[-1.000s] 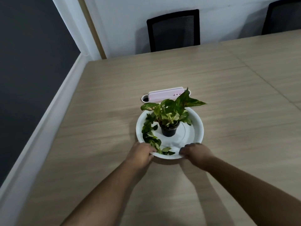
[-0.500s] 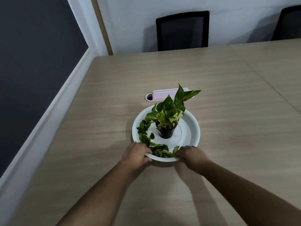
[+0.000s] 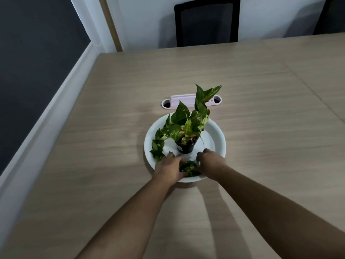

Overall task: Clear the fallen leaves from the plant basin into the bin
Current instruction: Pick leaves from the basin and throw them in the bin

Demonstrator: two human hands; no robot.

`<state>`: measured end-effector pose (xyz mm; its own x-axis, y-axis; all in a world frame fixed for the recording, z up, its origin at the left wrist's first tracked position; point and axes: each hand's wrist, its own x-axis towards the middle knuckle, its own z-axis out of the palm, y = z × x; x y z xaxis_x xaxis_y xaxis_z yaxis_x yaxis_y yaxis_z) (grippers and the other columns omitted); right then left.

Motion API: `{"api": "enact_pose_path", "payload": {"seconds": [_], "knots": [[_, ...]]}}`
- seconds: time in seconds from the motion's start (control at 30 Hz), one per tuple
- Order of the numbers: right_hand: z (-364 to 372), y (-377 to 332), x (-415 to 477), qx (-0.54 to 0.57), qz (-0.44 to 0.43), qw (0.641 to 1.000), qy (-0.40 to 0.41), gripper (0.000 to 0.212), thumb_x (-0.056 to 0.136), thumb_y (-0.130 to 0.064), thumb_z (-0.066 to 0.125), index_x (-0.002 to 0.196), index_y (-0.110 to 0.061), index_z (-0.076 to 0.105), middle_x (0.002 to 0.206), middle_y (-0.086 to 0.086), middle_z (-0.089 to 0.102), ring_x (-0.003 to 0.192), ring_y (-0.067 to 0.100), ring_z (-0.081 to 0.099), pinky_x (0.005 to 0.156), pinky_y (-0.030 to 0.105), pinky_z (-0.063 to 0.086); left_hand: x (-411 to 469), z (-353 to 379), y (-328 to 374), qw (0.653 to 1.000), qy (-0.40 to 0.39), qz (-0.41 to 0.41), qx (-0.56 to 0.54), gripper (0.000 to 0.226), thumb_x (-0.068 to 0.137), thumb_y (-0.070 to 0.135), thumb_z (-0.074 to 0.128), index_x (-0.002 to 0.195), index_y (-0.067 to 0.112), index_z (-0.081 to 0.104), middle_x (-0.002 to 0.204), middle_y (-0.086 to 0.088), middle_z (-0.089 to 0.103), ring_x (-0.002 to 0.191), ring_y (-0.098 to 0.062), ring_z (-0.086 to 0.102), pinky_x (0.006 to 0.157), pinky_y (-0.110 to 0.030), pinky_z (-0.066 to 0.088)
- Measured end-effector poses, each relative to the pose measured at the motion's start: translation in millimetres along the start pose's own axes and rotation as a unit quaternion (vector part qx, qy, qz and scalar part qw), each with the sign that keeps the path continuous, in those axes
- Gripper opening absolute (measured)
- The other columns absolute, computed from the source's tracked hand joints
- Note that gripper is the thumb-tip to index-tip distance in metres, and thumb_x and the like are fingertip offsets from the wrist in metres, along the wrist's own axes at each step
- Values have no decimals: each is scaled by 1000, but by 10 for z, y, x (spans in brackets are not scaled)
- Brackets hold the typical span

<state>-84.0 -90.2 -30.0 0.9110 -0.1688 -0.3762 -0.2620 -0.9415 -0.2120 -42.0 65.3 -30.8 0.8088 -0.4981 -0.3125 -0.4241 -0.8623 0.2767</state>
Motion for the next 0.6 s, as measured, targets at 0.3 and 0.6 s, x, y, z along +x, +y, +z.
{"api": "enact_pose_path", "payload": {"seconds": [0.3, 0.6], "knots": [[1, -4, 120, 37, 9, 999, -36, 20, 81, -2, 52, 93, -4, 68, 101, 16, 67, 79, 24, 54, 79, 34, 54, 131, 150, -27, 996, 3, -34, -79, 20, 83, 6, 56, 95, 11, 71, 102, -10, 68, 97, -27, 64, 79, -30, 47], [-301, 38, -43, 310, 34, 948, 65, 6, 76, -1, 68, 74, -4, 73, 54, -6, 57, 49, 6, 50, 46, 8, 42, -54, -168, -102, 946, 148, -106, -269, 10, 77, 2, 70, 84, 5, 77, 91, -10, 76, 88, -20, 69, 81, -22, 51]]}}
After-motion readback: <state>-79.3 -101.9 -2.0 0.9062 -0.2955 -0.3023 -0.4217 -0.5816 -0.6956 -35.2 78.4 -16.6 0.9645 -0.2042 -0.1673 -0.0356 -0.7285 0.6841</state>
